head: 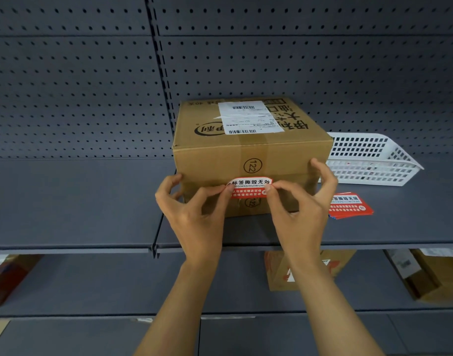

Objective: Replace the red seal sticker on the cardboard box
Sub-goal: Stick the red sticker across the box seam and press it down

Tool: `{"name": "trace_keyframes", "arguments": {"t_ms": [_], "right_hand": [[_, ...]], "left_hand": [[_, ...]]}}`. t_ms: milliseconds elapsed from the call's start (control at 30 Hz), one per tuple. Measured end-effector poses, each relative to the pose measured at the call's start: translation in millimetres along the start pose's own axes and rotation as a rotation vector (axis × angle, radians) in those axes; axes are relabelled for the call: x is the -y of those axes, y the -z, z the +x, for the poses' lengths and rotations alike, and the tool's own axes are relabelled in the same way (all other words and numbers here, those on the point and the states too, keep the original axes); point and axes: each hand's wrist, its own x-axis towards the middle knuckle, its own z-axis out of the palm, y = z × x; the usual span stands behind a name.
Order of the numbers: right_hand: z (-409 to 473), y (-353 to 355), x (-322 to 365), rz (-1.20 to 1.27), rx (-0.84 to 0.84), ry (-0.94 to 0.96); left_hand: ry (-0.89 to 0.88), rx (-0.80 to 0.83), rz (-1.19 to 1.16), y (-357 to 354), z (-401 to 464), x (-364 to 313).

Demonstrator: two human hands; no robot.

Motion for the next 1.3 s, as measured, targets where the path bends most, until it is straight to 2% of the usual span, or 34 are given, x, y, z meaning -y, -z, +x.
{"name": "trace_keyframes", "arguments": {"t_ms": [300, 367, 467, 567, 767, 900, 1100, 1300], "right_hand": [[2.7, -9.5, -7.1, -0.002, -0.054, 0.016], [3.1, -12.3, -9.1, -0.004, -0.072, 0.019], [5.2, -15.3, -10.4, 0.052, -0.116, -0.073], [10.8, -14.3, -9.7, 0.12, -0.135, -0.144], [6.6, -18.2, -6.8, 0.109, -0.031, -0.126], [2.0, -29.4, 3.9, 0.046, -0.025, -0.197], [3.8, -38.4, 4.5, -0.018, -0.101, -0.208], [7.9, -35.7, 5.4, 0.08, -0.142, -0.234]], "left_hand": [[0.008, -0.073, 0.027, -10.7, -3.0, 0.1], [0.082, -0.1, -0.01, -10.3, -0.4, -2.1], [0.22, -0.137, -0.111, -9.1, 9.4, -4.1], [0.277, -0.118, -0.204, -7.2, 14.5, -0.1], [0.227, -0.001, -0.267, -2.1, 9.9, 3.0], [0.311, 0.056, -0.228, -10.6, 9.9, -3.3], [0.305, -0.012, -0.073, -19.7, 14.0, -5.0], [0.311, -0.029, -0.109, -20.3, 14.4, -1.8]]}}
